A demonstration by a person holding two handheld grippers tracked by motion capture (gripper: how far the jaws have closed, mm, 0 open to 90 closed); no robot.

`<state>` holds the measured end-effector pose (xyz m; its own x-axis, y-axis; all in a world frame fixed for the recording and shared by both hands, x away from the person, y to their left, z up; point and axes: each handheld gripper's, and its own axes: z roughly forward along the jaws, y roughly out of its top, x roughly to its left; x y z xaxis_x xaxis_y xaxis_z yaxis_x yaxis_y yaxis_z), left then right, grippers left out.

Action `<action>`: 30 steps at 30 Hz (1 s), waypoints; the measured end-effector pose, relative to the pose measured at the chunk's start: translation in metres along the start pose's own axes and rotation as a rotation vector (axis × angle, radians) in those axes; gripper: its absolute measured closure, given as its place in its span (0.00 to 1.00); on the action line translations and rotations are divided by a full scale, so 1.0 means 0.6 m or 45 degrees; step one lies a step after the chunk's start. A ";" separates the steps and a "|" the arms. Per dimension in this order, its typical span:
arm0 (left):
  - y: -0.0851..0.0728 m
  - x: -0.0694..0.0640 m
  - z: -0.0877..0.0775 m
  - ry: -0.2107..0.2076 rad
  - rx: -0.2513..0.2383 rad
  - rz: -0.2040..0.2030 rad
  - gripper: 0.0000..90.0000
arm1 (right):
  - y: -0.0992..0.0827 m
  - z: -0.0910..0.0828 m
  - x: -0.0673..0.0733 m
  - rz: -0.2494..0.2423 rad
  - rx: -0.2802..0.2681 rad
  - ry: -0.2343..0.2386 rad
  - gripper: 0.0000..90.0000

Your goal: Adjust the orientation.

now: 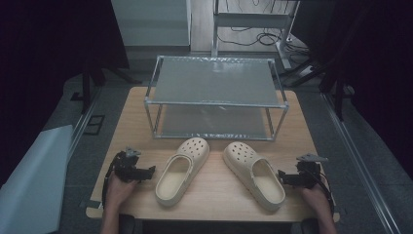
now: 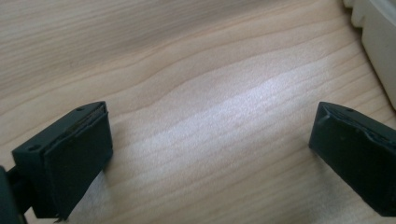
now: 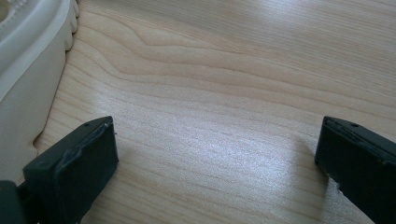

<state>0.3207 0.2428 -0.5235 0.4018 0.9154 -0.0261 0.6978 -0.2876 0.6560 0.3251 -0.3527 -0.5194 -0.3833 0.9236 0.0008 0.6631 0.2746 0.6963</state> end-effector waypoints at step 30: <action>0.010 -0.010 -0.011 -0.011 0.019 -0.022 0.02 | 0.002 -0.007 -0.005 -0.003 0.006 0.047 0.00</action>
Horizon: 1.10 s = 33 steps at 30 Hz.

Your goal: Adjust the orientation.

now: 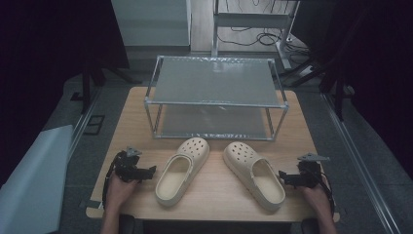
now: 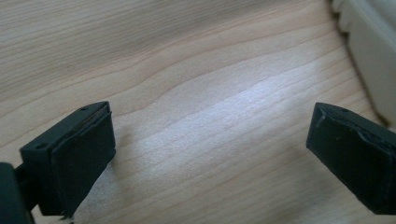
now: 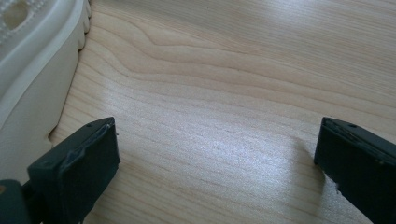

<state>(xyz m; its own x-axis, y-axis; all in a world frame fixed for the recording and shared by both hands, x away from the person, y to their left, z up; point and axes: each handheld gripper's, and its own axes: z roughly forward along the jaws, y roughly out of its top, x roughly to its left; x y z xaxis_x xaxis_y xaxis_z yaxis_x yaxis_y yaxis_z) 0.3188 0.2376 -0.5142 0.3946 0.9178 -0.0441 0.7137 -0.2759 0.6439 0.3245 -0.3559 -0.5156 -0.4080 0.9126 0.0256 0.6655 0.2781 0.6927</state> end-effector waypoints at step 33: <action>0.010 -0.038 -0.034 -0.116 0.090 0.147 0.06 | 0.000 -0.003 -0.006 0.007 0.003 0.021 0.03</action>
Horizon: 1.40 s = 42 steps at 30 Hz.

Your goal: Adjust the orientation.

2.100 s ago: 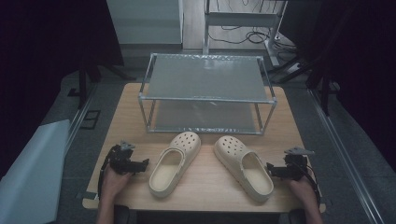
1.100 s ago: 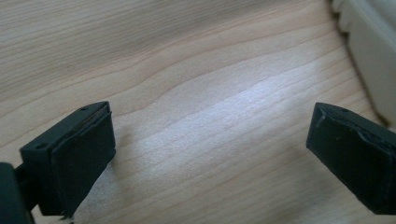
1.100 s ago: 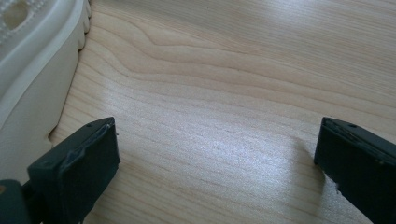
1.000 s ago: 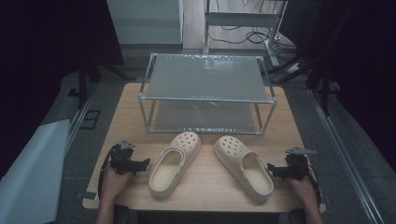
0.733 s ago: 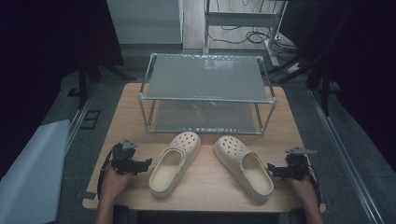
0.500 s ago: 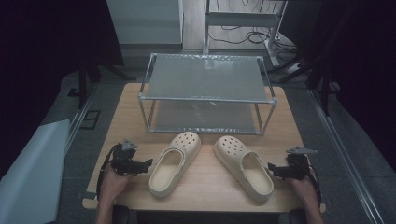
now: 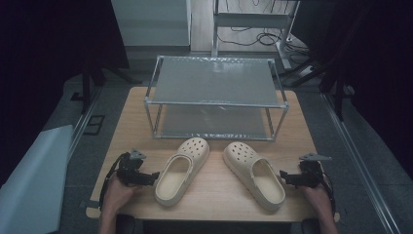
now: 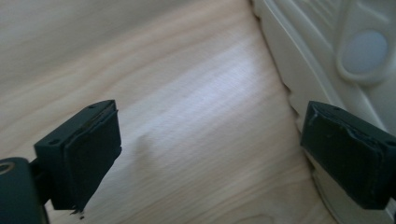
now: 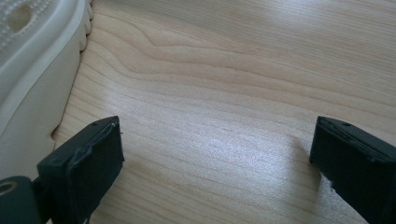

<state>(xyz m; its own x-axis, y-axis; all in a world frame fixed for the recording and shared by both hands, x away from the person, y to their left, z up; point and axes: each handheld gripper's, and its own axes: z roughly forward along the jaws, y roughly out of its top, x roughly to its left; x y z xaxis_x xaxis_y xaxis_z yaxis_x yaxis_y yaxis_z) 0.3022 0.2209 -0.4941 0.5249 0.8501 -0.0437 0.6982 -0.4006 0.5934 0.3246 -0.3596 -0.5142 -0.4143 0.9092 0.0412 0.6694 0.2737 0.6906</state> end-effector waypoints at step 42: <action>0.032 -0.080 -0.051 -0.172 -0.166 -0.021 0.17 | -0.002 -0.003 -0.005 0.018 0.000 -0.010 0.05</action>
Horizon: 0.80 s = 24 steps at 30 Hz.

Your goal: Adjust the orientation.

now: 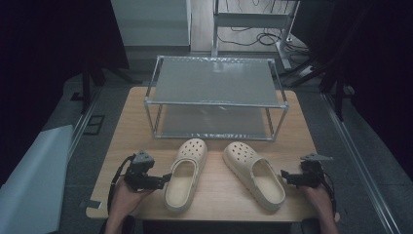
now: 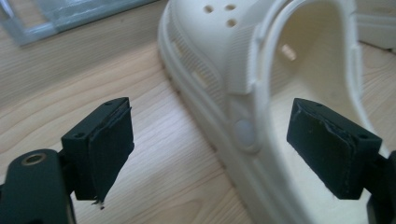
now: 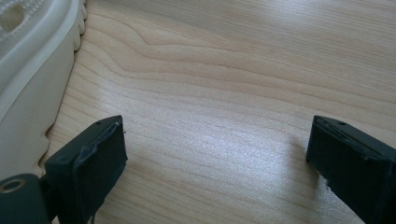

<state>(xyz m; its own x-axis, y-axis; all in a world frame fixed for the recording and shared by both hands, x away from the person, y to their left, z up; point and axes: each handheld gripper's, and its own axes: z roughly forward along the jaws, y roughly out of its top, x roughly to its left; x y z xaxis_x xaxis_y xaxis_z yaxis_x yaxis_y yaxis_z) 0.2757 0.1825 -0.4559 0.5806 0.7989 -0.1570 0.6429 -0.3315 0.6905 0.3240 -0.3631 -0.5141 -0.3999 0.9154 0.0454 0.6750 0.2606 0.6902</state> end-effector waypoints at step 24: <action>0.048 -0.012 0.093 0.069 0.195 -0.016 0.48 | 0.003 -0.002 0.001 0.002 -0.018 -0.009 0.07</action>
<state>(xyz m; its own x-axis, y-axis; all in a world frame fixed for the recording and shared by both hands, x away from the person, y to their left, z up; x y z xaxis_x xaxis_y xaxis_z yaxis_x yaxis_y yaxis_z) 0.3176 0.1392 -0.4742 0.5470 0.8279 -0.1238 0.7210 -0.3908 0.5722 0.3244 -0.3627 -0.5122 -0.3945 0.9180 0.0411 0.6665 0.2551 0.7006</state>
